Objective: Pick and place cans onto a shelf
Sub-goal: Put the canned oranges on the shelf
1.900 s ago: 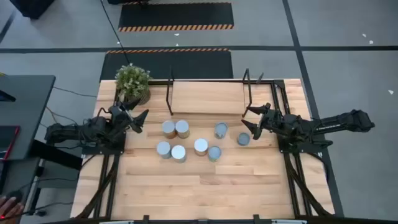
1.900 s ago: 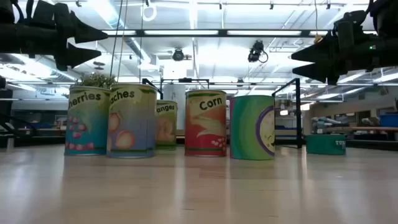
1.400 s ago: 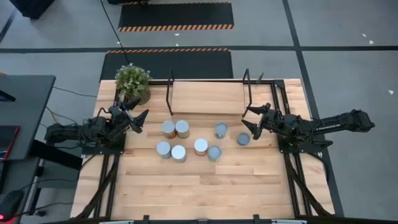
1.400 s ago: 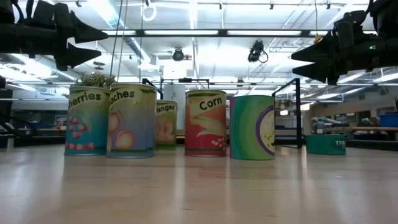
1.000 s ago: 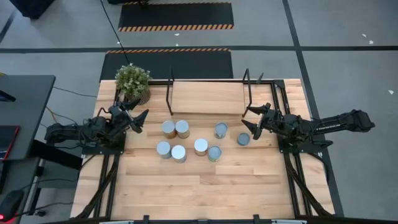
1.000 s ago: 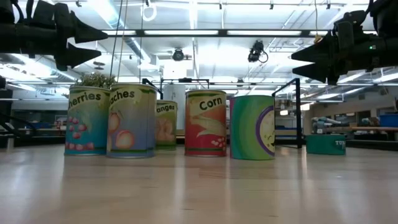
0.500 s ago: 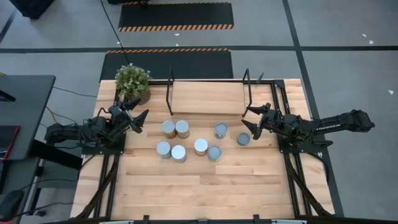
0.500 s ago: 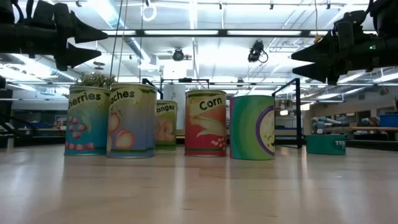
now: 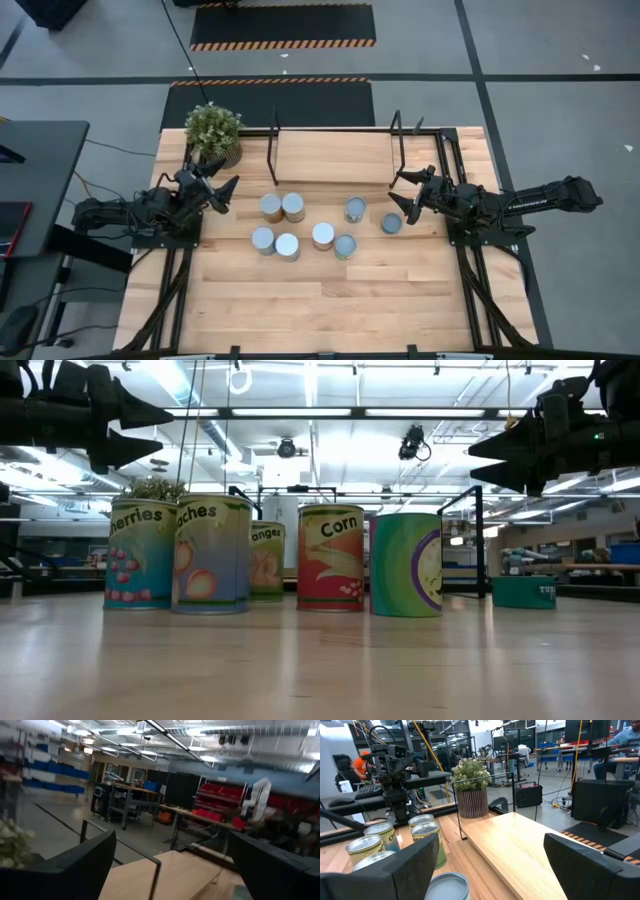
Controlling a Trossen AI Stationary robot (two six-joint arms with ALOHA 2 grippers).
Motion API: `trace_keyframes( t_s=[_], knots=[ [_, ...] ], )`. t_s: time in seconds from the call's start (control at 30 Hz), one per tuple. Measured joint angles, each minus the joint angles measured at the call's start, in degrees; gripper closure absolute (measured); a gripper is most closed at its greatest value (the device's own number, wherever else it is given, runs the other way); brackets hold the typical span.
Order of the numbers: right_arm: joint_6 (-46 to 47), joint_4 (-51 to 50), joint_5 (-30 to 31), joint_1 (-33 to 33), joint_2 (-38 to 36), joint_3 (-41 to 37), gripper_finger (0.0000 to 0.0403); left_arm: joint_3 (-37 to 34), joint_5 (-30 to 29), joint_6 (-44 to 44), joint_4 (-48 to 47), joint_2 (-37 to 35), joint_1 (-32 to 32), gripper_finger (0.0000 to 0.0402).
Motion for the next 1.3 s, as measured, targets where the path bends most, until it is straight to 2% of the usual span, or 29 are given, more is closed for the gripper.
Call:
trace_keyframes(
  t_s=[0.1,0.27,0.33,0.4,0.47,0.53,0.73,1.07,1.3],
  knots=[
    [0.1,0.9,0.0,0.0,0.0,0.0,0.0035,0.0,3.2,-6.8,0.2,0.0,0.0,0.0012],
    [5.1,11.1,-1.0,-1.2,0.2,0.0,0.0035,0.0,25.5,-4.1,2.8,0.0,-0.1,0.0012],
    [6.8,12.0,-5.7,-2.2,0.7,0.6,0.0035,0.0,32.5,-4.0,4.5,0.0,-0.1,0.0012],
    [7.7,11.0,-11.5,-3.2,1.8,1.7,0.0035,0.0,35.5,-4.0,5.5,0.0,-0.1,0.0012],
    [8.7,10.8,-16.3,-3.9,4.4,3.6,0.0035,0.0,35.9,-4.0,6.1,0.0,-0.1,0.0012],
    [9.0,10.8,-18.3,-4.2,8.0,5.7,0.0035,0.0,35.9,-4.0,5.7,0.0,-0.1,0.0012],
    [7.4,10.0,-18.4,-4.2,19.6,11.7,0.0035,0.0,35.7,-6.8,4.4,0.0,-0.1,0.0012],
    [5.8,10.7,-22.2,-3.7,33.7,21.0,0.0035,0.0,36.6,-2.3,-0.8,0.0,-0.1,0.0012],
    [3.9,10.2,-18.2,-6.1,40.3,25.3,0.0035,0.0,36.0,-4.7,0.0,0.0,0.0,0.0012]
  ],
)
